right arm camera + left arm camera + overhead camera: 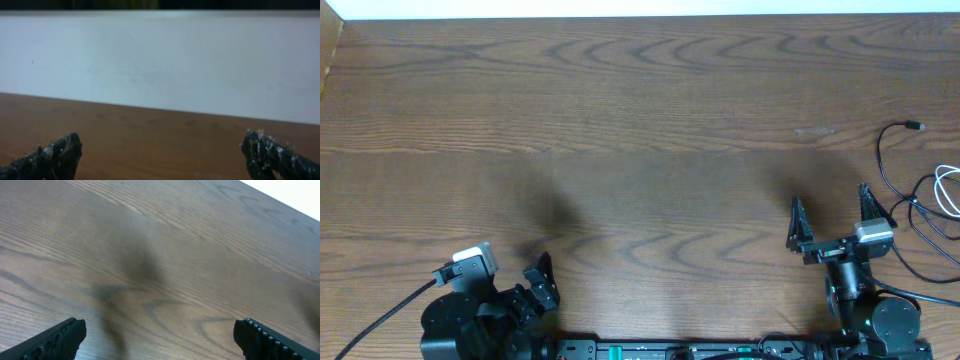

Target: Untangle cables

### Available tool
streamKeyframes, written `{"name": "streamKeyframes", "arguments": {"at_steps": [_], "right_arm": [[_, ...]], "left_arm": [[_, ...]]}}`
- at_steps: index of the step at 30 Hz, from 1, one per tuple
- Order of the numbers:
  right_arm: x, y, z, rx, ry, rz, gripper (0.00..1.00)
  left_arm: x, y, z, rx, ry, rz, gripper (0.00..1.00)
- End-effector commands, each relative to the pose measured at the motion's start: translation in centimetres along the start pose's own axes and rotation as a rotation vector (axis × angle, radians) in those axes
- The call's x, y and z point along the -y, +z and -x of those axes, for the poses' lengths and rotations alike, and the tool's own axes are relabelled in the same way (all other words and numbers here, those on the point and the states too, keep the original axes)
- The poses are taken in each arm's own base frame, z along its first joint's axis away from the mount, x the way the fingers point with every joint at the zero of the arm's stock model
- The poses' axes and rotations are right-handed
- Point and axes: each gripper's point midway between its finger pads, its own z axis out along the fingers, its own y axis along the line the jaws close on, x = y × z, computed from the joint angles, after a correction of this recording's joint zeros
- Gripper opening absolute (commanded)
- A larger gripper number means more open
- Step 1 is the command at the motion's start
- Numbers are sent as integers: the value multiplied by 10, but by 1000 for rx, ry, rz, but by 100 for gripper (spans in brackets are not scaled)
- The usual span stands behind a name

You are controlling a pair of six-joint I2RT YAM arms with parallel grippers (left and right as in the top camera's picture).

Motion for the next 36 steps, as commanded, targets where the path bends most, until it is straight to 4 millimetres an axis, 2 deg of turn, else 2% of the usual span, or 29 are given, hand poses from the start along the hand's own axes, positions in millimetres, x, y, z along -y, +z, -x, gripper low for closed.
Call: {"name": "streamKeyframes", "arguments": {"at_steps": [1,6,14,24,36], "right_arm": [[-2,2,-11,13,3,10,99],[0,3,-17,41,-9,2,99],[0,4,-22,19,-163,-1,99],[0,-2,-79,-212,-151,14,99],[2,-2,-80,-216,-153,1,99]], "left_arm": [[0,1,-2,-5,-11,-3,99],[0,1,-2,-5,-11,-3,99],[0,1,-2,-5,-11,-3,100],[0,1,-2,-5,-11,-3,100],[0,1,-2,-5,-11,-3,99]]}}
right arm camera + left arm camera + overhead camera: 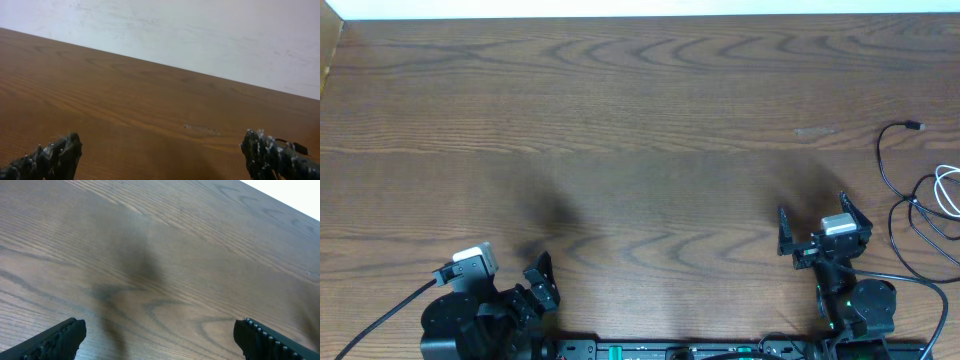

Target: Untangle cables

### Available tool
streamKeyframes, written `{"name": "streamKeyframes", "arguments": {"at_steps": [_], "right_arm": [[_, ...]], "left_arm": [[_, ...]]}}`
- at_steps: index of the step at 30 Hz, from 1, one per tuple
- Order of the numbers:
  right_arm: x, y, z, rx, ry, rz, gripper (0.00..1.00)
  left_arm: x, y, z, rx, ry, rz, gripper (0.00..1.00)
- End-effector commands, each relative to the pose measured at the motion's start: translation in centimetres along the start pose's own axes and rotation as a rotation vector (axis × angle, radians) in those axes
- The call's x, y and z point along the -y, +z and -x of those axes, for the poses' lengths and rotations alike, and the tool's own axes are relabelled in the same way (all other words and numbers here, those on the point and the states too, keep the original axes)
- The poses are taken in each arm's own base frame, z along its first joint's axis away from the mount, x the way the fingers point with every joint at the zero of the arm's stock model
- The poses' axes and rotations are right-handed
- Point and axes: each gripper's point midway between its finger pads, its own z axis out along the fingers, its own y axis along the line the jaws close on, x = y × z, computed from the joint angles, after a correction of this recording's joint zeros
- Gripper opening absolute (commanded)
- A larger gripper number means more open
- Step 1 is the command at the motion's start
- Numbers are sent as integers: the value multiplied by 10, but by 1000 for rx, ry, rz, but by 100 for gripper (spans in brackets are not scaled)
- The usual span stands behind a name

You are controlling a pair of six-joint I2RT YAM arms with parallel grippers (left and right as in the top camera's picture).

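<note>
A thin black cable loops along the table's right edge, its plug at the far end. A white cable lies tangled beside it, partly cut off by the frame. My right gripper stands open to the left of the cables, apart from them and holding nothing. In the right wrist view the gripper faces bare wood, with the black plug just past the right fingertip. My left gripper is open over bare wood at the near left.
The wooden table ends at a white wall along the far side. A black lead runs from the left arm's base off the near left corner. The right arm's base sits beside the cables' near end.
The right gripper has shifted slightly left and toward the near edge and tilted down; its camera faced the wall before and now faces the tabletop. It stays open. The left arm has not moved.
</note>
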Motion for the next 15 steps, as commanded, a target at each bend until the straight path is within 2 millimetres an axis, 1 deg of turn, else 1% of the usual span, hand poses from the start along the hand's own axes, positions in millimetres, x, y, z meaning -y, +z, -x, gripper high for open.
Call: {"name": "streamKeyframes", "arguments": {"at_steps": [1,15], "right_arm": [[0,0,-1,-4,-11,-6,99],[-1,0,0,0,-11,0,99]], "left_arm": [[0,0,-2,-5,-11,-3,99],[0,0,-2,-5,-11,-3,100]]}}
